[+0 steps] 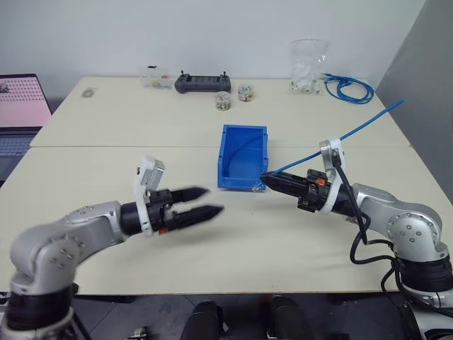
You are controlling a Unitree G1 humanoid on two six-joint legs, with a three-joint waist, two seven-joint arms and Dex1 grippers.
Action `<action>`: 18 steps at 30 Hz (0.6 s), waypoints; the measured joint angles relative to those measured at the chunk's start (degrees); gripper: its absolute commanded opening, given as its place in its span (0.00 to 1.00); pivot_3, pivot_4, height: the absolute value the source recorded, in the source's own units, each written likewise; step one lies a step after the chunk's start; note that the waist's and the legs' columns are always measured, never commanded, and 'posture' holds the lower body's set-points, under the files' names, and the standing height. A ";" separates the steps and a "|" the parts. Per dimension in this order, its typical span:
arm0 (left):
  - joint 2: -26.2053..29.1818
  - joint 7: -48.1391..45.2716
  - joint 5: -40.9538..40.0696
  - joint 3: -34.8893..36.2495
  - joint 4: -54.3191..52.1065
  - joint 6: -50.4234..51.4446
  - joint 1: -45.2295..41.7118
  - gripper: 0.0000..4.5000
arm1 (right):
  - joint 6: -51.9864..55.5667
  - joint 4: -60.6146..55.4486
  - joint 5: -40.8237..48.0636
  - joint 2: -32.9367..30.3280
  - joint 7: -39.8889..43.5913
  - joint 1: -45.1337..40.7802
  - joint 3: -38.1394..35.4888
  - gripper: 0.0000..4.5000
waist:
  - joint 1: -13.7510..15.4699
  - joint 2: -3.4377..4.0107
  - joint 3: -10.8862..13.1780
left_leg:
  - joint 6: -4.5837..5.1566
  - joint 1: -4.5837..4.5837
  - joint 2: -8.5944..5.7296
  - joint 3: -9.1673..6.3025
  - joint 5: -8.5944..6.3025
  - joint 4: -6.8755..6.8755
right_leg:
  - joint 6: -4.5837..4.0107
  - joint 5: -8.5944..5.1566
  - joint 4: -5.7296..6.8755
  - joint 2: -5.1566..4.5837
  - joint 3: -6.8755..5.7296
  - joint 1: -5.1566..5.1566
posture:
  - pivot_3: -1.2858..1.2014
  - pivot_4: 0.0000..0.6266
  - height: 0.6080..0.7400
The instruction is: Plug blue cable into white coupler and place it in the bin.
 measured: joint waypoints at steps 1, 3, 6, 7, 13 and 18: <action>-2.14 3.46 2.78 0.48 -0.33 -2.17 1.21 1.00 | -0.08 0.03 -0.79 0.08 0.56 -0.01 0.36 0.02 | 0.08 -0.01 -0.01 | 0.00 0.01 -0.01 0.02 0.00 0.00 | 0.00 0.01 -0.03 -0.01 0.03 0.00 | 0.52 0.24 1.00; -5.80 9.16 6.96 0.71 -0.74 -5.17 2.88 1.00 | -0.43 0.05 -2.16 0.41 1.51 -0.01 0.82 0.02 | 0.28 -0.01 -0.01 | 0.00 -0.02 -0.02 0.04 0.00 0.01 | -0.06 0.04 -0.06 -0.03 0.04 -0.01 | 0.52 0.24 1.00; -10.13 19.42 16.96 -0.25 -1.03 -10.10 5.07 1.00 | -0.73 0.06 -3.60 1.16 2.67 -0.04 2.27 0.02 | 0.37 -0.04 0.00 | 0.00 -0.09 -0.02 0.02 0.00 -0.01 | -0.24 0.16 -0.08 -0.02 0.01 -0.06 | 0.52 0.24 1.00; -11.03 22.25 19.94 -0.55 -0.98 -11.20 5.45 1.00 | -0.73 0.07 -4.10 1.37 2.99 -0.07 2.45 0.02 | 0.39 -0.03 0.00 | 0.00 -0.08 -0.02 0.02 0.00 0.00 | -0.24 0.15 -0.06 -0.02 0.01 -0.06 | 0.52 0.24 1.00; -16.79 36.19 34.07 -1.43 6.50 -15.26 4.92 1.00 | -0.73 0.97 -5.89 2.17 4.15 -1.16 2.64 0.02 | 0.86 -0.03 0.00 | 0.00 -0.08 -0.04 0.03 0.00 0.02 | -0.25 0.16 -0.02 -0.02 -0.03 -0.06 | 0.52 0.24 1.00; -18.28 38.61 39.53 -2.84 14.50 -19.00 -0.32 1.00 | -0.62 1.22 -6.74 2.70 4.23 -2.22 2.83 0.02 | 1.09 -0.05 -0.01 | 0.00 -0.15 -0.07 0.02 0.00 0.04 | -0.26 0.17 0.00 -0.03 -0.05 -0.10 | 0.52 0.24 1.00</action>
